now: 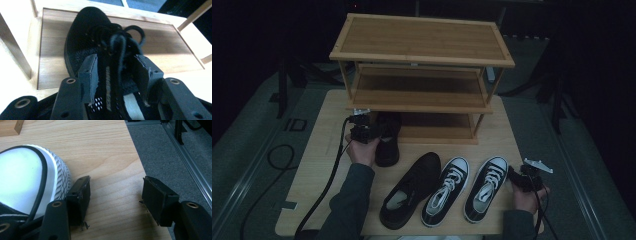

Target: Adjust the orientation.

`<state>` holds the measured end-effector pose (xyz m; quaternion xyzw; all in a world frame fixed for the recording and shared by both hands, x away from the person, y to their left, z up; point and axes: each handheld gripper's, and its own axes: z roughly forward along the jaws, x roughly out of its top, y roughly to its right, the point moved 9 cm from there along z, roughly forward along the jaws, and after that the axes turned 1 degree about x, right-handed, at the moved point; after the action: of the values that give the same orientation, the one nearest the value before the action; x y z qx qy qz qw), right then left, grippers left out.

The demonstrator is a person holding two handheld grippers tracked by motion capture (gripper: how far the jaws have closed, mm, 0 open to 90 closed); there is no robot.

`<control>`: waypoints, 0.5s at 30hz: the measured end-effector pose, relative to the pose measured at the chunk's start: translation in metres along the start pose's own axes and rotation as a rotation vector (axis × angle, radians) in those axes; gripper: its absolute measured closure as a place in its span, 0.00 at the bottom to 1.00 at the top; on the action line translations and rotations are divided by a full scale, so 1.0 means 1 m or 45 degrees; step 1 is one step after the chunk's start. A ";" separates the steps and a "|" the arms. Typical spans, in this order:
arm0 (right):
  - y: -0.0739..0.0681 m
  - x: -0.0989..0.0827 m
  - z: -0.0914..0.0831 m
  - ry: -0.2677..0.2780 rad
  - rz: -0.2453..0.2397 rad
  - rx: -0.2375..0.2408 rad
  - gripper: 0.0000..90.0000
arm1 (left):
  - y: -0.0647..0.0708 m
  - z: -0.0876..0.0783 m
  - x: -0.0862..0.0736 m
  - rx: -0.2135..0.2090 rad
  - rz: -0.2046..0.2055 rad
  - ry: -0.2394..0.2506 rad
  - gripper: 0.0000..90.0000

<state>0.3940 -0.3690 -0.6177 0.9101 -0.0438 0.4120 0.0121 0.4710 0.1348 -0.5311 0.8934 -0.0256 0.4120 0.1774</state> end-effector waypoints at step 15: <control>0.000 0.000 0.000 -0.002 -0.001 0.000 0.43 | 0.016 -0.044 -0.002 -0.084 0.218 0.019 0.78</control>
<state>0.3945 -0.3688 -0.6178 0.9103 -0.0435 0.4114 0.0123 0.4348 0.1343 -0.5016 0.8785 -0.1142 0.4312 0.1712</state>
